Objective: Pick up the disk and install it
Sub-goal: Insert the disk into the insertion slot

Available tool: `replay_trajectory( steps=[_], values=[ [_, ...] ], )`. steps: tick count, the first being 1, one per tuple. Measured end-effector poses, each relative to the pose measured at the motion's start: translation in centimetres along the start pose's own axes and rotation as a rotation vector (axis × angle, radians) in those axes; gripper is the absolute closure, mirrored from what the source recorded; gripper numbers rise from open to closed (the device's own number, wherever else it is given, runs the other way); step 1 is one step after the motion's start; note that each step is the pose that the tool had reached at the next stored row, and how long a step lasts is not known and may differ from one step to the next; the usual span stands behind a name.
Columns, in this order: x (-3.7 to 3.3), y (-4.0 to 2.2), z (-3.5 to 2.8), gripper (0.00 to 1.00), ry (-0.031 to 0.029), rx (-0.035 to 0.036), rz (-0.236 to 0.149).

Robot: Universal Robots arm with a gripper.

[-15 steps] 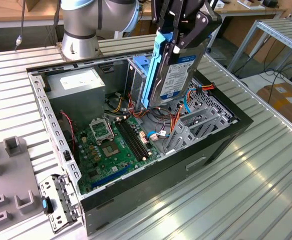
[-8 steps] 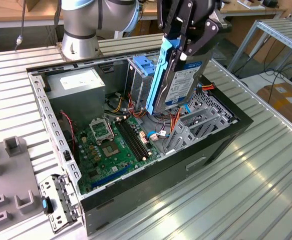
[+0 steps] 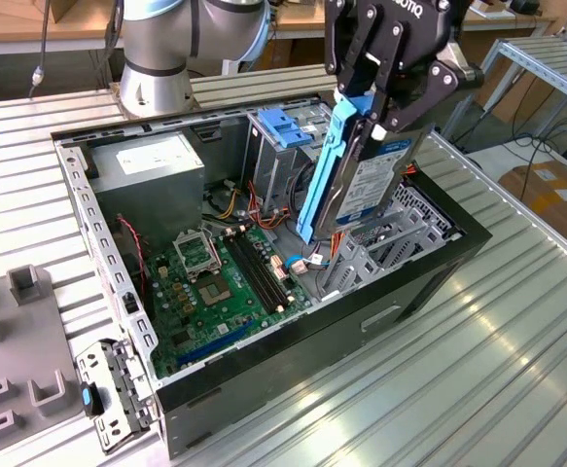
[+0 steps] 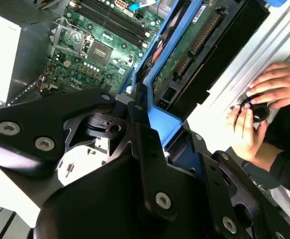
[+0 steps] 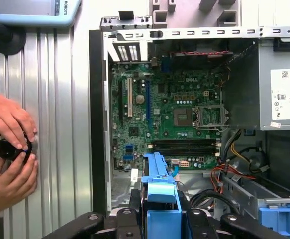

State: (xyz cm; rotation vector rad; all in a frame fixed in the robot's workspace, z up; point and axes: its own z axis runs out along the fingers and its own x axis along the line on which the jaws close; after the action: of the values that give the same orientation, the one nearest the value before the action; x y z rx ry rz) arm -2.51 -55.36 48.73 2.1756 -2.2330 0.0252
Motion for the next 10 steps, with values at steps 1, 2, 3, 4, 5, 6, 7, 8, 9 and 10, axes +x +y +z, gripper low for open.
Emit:
replay_trajectory(
  steps=[1,2,3,4,5,6,7,8,9,10],
  values=[
    [0.31,-0.03,0.0,0.63,0.0002,-0.0003,0.0],
    [0.55,-0.09,0.01,0.63,0.0002,-0.0005,0.0],
    [0.67,-0.23,0.04,0.63,-0.0001,-0.0006,0.0],
    [0.69,-0.45,0.05,0.63,-0.0001,-0.0008,0.0],
    [0.69,-0.71,0.06,0.63,0.0,-0.001,0.0],
    [0.69,-1.05,0.08,0.63,0.0,-0.0011,0.0],
    [0.68,-1.37,0.09,0.63,0.0,-0.0013,0.001],
    [0.67,-1.74,0.1,0.63,0.0001,-0.0015,0.001],
    [0.66,-2.12,0.11,0.63,0.0002,-0.0016,0.001],
    [0.65,-2.43,0.13,0.63,0.0001,-0.0018,0.001]
  ],
)
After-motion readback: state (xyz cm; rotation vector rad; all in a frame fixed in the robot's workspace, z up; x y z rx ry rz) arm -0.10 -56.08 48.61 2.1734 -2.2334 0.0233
